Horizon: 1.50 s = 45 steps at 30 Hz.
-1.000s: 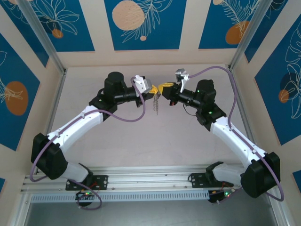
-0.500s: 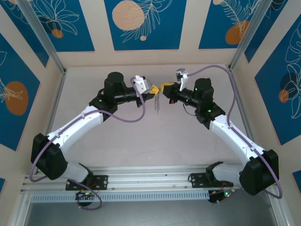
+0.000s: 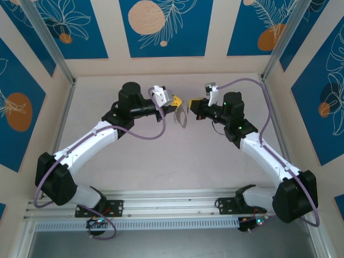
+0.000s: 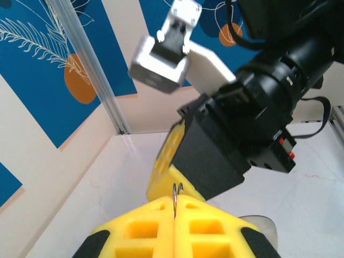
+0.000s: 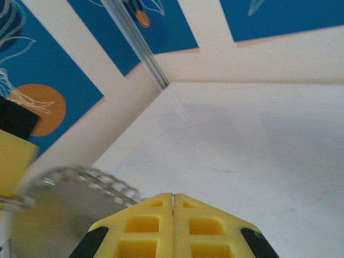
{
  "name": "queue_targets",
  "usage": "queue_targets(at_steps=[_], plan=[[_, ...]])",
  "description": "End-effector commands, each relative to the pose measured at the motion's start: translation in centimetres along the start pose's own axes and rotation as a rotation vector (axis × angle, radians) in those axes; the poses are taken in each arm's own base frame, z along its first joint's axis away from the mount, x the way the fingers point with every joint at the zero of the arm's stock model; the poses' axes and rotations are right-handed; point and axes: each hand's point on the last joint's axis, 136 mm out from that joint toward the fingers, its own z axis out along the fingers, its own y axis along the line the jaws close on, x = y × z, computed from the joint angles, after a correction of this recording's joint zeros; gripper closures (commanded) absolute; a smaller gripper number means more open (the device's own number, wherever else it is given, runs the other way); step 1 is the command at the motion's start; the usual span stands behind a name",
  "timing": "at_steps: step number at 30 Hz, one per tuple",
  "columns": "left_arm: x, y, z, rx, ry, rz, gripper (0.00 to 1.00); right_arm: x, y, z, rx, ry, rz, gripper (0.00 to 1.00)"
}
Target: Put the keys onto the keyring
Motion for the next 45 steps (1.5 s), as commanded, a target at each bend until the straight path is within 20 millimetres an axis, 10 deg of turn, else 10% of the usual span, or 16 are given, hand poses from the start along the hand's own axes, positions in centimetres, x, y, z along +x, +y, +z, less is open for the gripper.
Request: queue_targets(at_steps=[1,18,32,45], plan=[[-2.1,-0.5,-0.5,0.007,-0.061,0.035,1.00,1.0,-1.5,-0.6,0.047,0.002,0.060,1.00],[-0.2,-1.3,-0.4,0.034,-0.016,-0.021,1.00,13.6,-7.8,-0.3,0.189,0.224,0.305,1.00],[0.5,-1.7,-0.7,0.036,0.007,-0.052,1.00,17.5,-9.9,0.4,0.242,0.313,0.377,1.00],[0.7,-1.9,-0.8,0.038,0.012,-0.069,1.00,17.0,-10.1,0.2,0.249,0.307,0.389,0.79]])
